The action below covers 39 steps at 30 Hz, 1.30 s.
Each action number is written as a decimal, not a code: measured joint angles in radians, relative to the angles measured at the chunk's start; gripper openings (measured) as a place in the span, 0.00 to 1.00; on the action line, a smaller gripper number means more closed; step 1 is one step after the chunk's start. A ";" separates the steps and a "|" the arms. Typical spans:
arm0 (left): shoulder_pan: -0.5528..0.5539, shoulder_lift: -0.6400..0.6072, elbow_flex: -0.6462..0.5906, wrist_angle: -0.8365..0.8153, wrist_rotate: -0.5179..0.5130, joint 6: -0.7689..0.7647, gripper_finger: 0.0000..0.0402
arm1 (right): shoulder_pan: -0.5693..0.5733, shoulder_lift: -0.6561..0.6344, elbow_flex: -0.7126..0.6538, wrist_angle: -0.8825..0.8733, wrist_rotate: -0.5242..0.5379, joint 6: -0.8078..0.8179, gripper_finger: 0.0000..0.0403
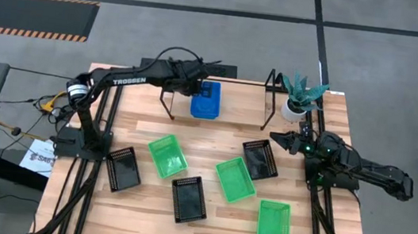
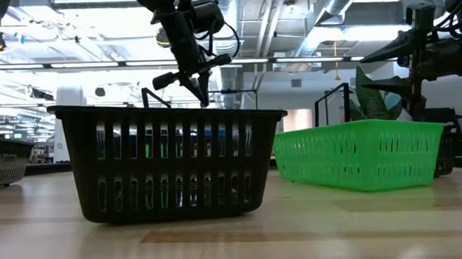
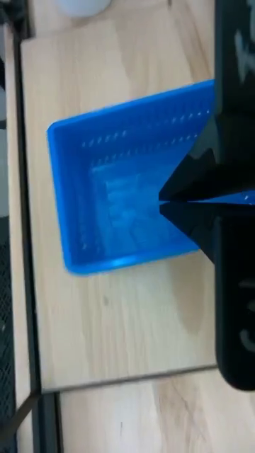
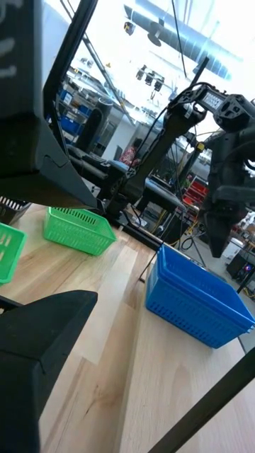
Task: Stack baskets on shelf by color
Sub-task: Stack the blue bin on top of the other blue bins on the shelf
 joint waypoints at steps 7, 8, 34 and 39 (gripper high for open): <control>-0.053 0.000 0.000 0.065 0.015 -0.016 0.00 | 0.000 0.000 0.000 0.000 0.000 0.000 0.56; -0.059 0.000 0.000 0.079 0.015 -0.017 0.00 | 0.000 0.000 0.000 0.000 0.000 0.000 0.56; -0.119 -0.001 0.179 -0.089 -0.094 -0.004 0.00 | 0.000 0.000 0.000 -0.003 0.000 -0.001 0.56; -0.114 0.034 0.179 -0.170 -0.071 -0.007 0.00 | 0.001 0.000 0.000 -0.003 0.001 -0.006 0.56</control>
